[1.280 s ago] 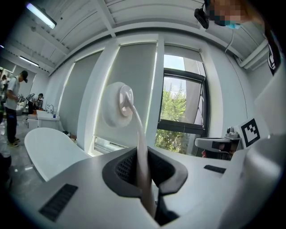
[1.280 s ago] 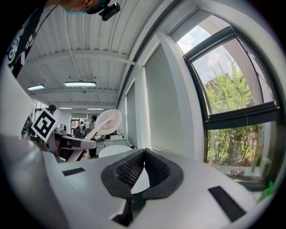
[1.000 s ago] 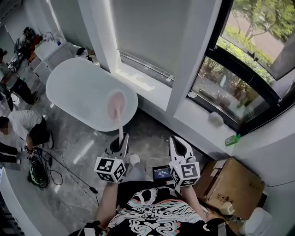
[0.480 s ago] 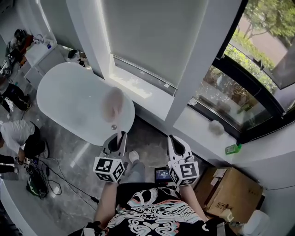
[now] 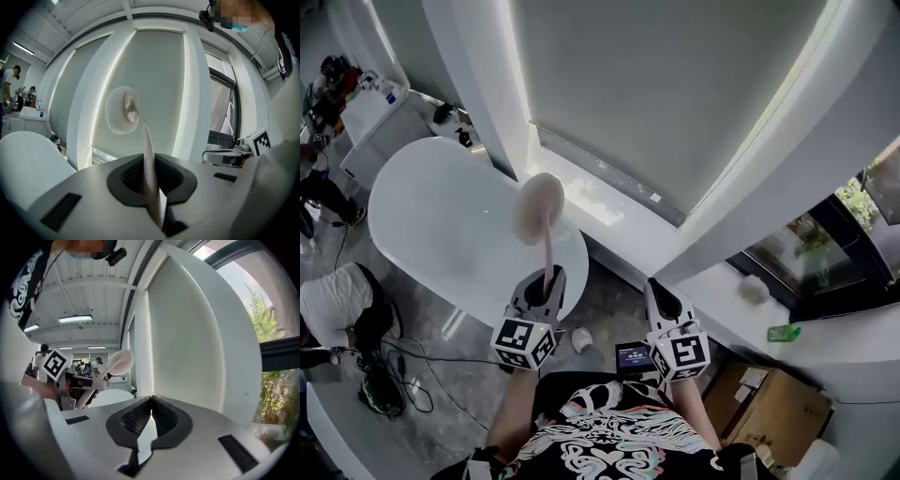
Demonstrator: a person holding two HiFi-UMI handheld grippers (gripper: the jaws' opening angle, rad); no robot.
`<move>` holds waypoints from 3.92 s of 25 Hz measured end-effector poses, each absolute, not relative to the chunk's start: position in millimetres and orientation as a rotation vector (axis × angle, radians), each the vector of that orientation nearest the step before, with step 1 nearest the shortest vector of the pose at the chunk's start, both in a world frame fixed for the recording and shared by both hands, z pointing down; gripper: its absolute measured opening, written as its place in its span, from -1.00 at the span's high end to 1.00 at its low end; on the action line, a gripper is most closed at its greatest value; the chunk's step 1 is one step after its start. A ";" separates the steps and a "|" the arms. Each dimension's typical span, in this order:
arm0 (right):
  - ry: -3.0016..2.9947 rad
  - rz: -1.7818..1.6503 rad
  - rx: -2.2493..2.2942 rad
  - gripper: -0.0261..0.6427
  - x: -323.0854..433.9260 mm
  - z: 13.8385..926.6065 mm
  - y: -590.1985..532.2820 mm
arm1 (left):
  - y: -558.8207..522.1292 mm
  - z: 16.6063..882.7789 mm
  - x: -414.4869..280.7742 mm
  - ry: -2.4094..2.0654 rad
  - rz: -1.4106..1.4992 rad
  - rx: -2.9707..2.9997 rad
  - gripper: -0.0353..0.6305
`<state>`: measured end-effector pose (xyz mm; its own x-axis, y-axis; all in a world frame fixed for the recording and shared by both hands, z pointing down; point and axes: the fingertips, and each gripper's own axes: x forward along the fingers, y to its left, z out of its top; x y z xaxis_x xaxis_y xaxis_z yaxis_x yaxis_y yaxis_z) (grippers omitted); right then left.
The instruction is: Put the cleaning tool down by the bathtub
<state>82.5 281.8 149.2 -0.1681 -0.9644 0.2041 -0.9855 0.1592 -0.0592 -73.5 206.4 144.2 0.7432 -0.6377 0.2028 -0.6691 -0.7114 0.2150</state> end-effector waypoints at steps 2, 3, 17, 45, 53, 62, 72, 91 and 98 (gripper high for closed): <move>-2.290 0.288 1.929 0.84 81.6 158.6 257.9 | 176.3 149.9 -72.8 -1.013 0.170 2.667 0.78; -2.278 0.305 1.930 0.84 81.7 164.1 247.0 | 162.5 152.6 -72.8 -1.008 0.172 2.665 0.78; -2.254 0.341 1.895 0.84 86.1 182.5 146.4 | 59.4 188.0 -60.4 -0.966 0.132 2.562 0.78; -2.175 0.532 1.740 0.84 142.8 321.5 7.5 | -55.4 345.7 28.0 -0.922 0.154 2.275 0.78; -2.194 0.480 1.708 0.84 145.1 377.8 -40.4 | -86.7 421.6 32.5 -0.933 0.192 2.219 0.78; -2.228 0.451 1.624 0.84 139.6 444.1 -64.2 | -110.4 492.9 26.7 -1.002 0.157 2.118 0.78; -2.253 0.461 1.543 0.84 129.2 517.6 -90.1 | -123.8 561.9 41.0 -1.012 0.112 2.010 0.78; -2.232 0.480 1.533 0.84 132.5 616.4 -132.7 | -170.3 669.3 67.5 -1.069 0.071 1.851 0.78; -2.229 0.506 1.547 0.84 133.5 638.6 -139.0 | -183.0 704.4 71.8 -1.095 0.095 1.751 0.78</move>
